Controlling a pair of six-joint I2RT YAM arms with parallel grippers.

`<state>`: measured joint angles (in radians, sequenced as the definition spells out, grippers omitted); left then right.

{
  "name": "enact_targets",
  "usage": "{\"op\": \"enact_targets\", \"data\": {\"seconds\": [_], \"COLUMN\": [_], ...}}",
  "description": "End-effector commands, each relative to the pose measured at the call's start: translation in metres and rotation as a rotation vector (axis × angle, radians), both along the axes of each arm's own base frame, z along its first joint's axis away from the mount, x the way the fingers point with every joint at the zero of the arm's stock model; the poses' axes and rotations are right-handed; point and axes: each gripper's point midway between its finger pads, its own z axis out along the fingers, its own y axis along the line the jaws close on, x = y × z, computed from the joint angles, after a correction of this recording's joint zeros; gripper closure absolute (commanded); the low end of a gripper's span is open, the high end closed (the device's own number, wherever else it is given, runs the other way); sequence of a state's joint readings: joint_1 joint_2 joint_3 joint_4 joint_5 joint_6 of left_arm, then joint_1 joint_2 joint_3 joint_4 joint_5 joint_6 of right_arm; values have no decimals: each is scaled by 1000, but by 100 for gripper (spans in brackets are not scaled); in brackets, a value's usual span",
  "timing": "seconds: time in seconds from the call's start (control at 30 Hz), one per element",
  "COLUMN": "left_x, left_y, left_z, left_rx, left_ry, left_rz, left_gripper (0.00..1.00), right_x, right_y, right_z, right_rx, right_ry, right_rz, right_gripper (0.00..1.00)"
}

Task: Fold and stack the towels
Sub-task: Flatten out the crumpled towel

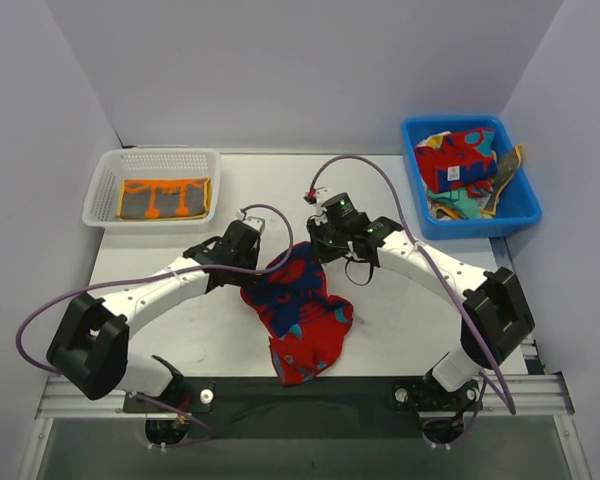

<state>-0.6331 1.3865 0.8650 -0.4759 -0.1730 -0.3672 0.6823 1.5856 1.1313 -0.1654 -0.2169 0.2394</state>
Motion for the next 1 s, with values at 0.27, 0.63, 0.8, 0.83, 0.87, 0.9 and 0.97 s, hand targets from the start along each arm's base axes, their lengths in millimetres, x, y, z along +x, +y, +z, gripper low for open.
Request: {"op": "enact_targets", "data": {"seconds": [0.27, 0.63, 0.8, 0.83, 0.87, 0.9, 0.97], "left_x": [102, 140, 145, 146, 147, 147, 149], "left_y": [-63, -50, -46, -45, -44, -44, -43], "left_z": [48, -3, -11, -13, -14, -14, -15], "left_rx": [-49, 65, 72, 75, 76, 75, 76], "left_ry": [-145, -63, -48, -46, -46, -46, -45], "left_rz": [-48, -24, -14, -12, -6, -3, 2], "left_gripper": [100, 100, 100, 100, 100, 100, 100], "right_x": [76, 100, 121, 123, 125, 129, 132], "right_y": [-86, -97, -91, -88, -87, -85, -81], "right_z": [35, -12, -36, -38, -47, -48, -58], "right_rx": [-381, -144, -196, -195, -207, -209, -213], "right_ry": [-252, -40, -39, -37, -25, -30, -16], "right_rz": [-242, -272, -198, -178, -163, -155, -127], "right_gripper": [47, 50, 50, 50, 50, 50, 50]}}
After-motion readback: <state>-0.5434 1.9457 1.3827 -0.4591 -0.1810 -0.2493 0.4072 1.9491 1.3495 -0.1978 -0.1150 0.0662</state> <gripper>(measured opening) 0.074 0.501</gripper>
